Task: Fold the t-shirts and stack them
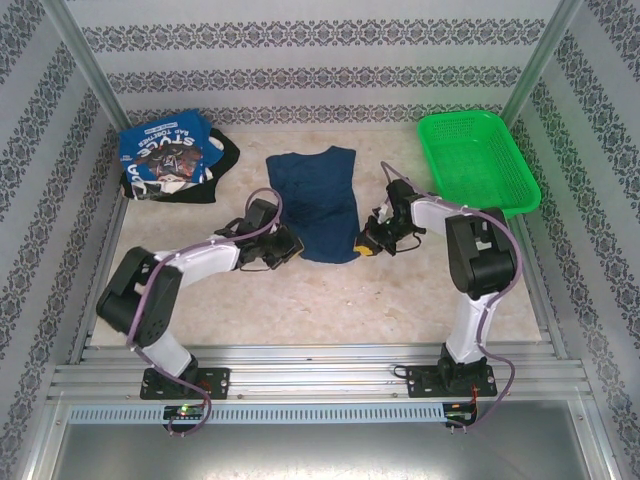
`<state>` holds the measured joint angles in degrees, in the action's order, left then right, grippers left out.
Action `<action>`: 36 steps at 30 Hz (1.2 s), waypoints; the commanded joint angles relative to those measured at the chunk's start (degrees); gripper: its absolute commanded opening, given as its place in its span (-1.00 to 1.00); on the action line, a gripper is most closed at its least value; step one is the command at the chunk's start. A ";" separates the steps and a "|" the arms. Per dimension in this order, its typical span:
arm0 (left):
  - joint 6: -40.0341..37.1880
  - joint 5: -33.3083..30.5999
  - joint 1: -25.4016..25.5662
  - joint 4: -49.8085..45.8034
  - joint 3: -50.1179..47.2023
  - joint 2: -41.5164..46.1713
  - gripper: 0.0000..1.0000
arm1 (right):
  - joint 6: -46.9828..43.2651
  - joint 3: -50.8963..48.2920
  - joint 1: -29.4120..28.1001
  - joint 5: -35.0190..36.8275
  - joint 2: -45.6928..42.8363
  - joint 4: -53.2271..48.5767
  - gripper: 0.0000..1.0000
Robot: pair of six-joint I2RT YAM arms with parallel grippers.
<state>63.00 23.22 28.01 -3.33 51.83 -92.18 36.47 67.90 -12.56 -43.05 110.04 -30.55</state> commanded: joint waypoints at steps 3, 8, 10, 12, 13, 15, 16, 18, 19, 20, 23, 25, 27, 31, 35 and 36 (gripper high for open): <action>-2.45 -3.05 1.70 -10.13 2.55 10.96 -0.94 | 5.79 -0.99 -0.51 -3.71 -11.60 0.64 -1.00; -1.91 -2.79 1.78 -12.12 0.23 15.01 -0.95 | 5.24 -1.35 -0.75 -4.01 -14.32 -1.91 -1.00; -0.39 -2.45 2.50 -10.15 -2.74 15.25 -0.96 | 4.84 -2.97 -1.02 -3.62 -14.78 -2.20 -1.00; 0.88 -2.79 3.40 -9.32 -5.34 16.23 -0.96 | 5.08 -5.49 -1.13 -3.48 -15.86 -1.74 -1.00; 1.30 -3.31 3.98 -9.47 -6.27 17.07 -0.96 | 5.18 -6.88 -1.28 -3.33 -16.88 -1.80 -1.00; 2.33 -3.94 4.97 -10.29 -7.82 19.12 -0.96 | 5.36 -9.55 -1.58 -3.07 -19.06 -2.00 -1.00; 3.13 -4.02 5.66 -10.75 -8.65 20.37 -0.96 | 5.45 -10.76 -1.93 -2.80 -20.30 -2.49 -1.00; 4.76 -4.77 7.69 -12.17 -10.30 22.83 -0.96 | 5.46 -13.34 -2.80 -2.34 -22.59 -3.70 -1.00; 5.76 -5.46 9.12 -13.05 -11.24 24.27 -0.96 | 5.54 -14.64 -3.48 -2.01 -23.98 -4.43 -1.00; 6.85 -6.10 10.56 -13.94 -12.14 25.55 -0.96 | 5.94 -16.02 -4.20 -1.66 -25.52 -4.93 -1.00; 11.14 -8.81 15.63 -14.99 -15.50 29.39 -0.96 | 8.45 -20.17 -6.38 -1.17 -29.87 -4.70 -1.00; 13.77 -10.85 18.47 -15.79 -17.16 31.66 -0.96 | 9.67 -21.65 -7.44 -0.93 -32.17 -5.26 -1.00; 15.39 -12.68 20.64 -17.44 -17.76 33.56 -0.96 | 10.65 -22.36 -8.30 -1.01 -34.01 -5.85 -1.00; 15.60 -15.64 21.71 -21.50 -16.06 36.26 -0.96 | 10.56 -20.74 -9.33 0.01 -35.98 -8.25 -1.00; 15.14 -17.16 20.92 -22.32 -13.83 37.34 -0.96 | 10.55 -16.48 -9.33 0.95 -36.39 -9.96 -1.00; 15.01 -17.25 20.66 -22.18 -13.49 37.42 -0.96 | 10.56 -15.45 -9.25 1.10 -36.24 -10.05 -1.00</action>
<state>76.53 8.80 49.04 -22.70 35.97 -55.75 46.41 48.71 -21.54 -43.42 74.91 -38.83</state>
